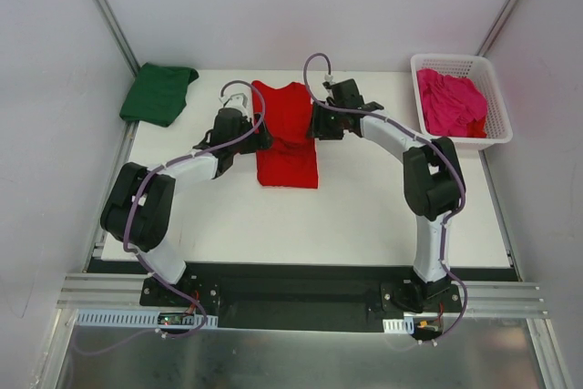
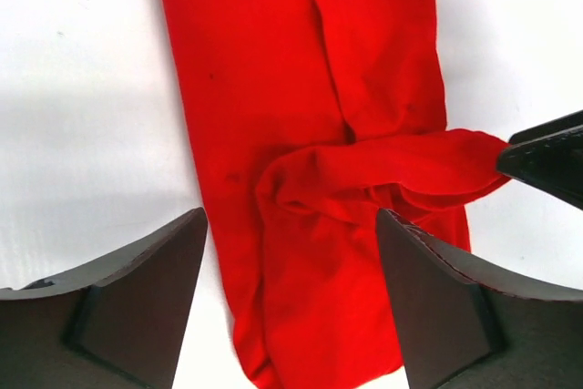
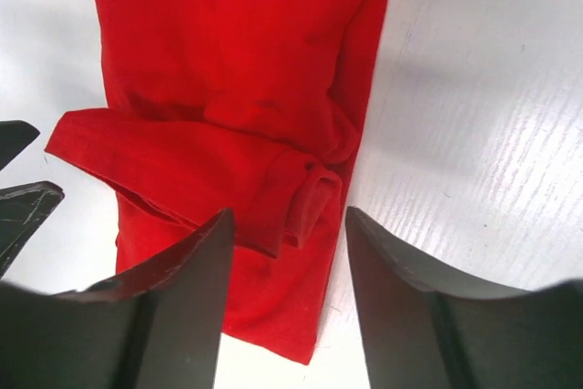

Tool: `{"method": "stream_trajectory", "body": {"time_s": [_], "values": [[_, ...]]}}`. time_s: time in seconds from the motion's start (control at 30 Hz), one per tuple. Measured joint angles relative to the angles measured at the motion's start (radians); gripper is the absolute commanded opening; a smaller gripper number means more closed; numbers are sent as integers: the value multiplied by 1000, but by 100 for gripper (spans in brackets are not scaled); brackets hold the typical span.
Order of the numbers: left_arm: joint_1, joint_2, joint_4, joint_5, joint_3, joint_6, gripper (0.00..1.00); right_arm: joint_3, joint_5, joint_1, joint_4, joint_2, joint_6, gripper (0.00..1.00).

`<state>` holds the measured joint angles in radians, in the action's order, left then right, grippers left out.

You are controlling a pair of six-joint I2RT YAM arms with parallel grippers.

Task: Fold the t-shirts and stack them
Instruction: Fold the folded rectangular tshirt in 1/3 of the way

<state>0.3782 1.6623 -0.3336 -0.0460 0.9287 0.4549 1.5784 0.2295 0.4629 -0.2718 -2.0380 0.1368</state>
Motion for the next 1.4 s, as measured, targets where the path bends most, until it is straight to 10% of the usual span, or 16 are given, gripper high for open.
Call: {"method": "stream_trajectory", "body": {"time_s": [0.37, 0.8, 1.4], "values": [[-1, -145, 24, 12, -21, -3, 72, -6, -1, -20, -2, 23, -27, 66], [24, -201, 42, -58, -57, -50, 1, -232, -46, -34, -2, 349, -41, 67], [192, 105, 58, -53, 100, -137, 0, -480, -103, -34, -58, 604, -26, 67]]}}
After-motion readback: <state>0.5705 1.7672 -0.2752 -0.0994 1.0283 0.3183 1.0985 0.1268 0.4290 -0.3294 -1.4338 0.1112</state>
